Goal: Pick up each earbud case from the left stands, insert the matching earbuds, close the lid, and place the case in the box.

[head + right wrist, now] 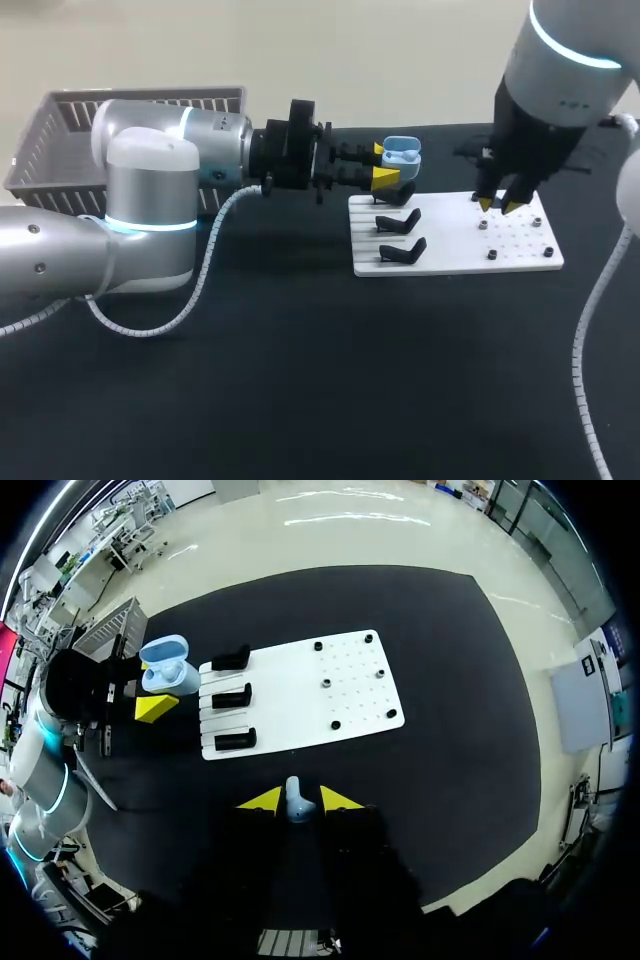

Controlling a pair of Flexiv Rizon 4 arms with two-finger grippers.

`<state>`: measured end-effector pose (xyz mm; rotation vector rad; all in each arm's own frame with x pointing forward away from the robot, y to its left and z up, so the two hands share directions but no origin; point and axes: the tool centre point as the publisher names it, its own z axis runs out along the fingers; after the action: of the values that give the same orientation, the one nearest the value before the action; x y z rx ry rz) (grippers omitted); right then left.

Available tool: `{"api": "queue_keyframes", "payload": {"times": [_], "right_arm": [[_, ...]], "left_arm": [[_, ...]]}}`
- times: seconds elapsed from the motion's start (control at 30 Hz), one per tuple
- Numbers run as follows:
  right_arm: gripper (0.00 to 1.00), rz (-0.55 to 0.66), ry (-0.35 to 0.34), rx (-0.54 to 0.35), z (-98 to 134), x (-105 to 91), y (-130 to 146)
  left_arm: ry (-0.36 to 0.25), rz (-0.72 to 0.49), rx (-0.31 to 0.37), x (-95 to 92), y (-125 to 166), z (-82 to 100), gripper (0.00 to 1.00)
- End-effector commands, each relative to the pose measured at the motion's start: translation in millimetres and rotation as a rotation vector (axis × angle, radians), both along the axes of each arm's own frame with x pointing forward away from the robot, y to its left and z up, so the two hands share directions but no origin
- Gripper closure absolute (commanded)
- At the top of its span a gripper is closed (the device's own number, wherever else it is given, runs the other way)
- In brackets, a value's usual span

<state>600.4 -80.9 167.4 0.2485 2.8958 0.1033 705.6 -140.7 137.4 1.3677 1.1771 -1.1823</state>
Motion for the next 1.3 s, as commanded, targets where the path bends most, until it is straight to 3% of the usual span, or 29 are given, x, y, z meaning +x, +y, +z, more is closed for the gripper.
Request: {"api": "queue_keyframes", "payload": {"times": [0.03, 0.3, 0.5, 0.9, 1.3], "right_arm": [[1.0, -0.001, -0.001, -0.001, -0.2, 0.2, 0.3], [1.0, 0.089, -0.028, -0.048, 35.1, 3.7, 24.8], [1.0, 0.129, 0.001, -0.095, 51.0, 11.1, 44.8], [1.0, 0.229, 0.032, -0.159, 57.7, 24.1, 84.7], [1.0, 0.229, 0.098, -0.192, 53.0, 42.0, 95.0]], "left_arm": [[-0.001, 0.002, -0.001, -0.1, -0.4, -0.6, 1.0], [-0.001, 0.002, -0.001, -0.1, -0.4, -0.6, 1.0], [-0.001, 0.002, -0.001, -0.1, -0.4, -0.6, 1.0], [-0.001, 0.002, -0.001, -0.1, -0.4, -0.6, 1.0], [-0.001, 0.002, -0.001, -0.1, -0.4, -0.6, 1.0]]}}
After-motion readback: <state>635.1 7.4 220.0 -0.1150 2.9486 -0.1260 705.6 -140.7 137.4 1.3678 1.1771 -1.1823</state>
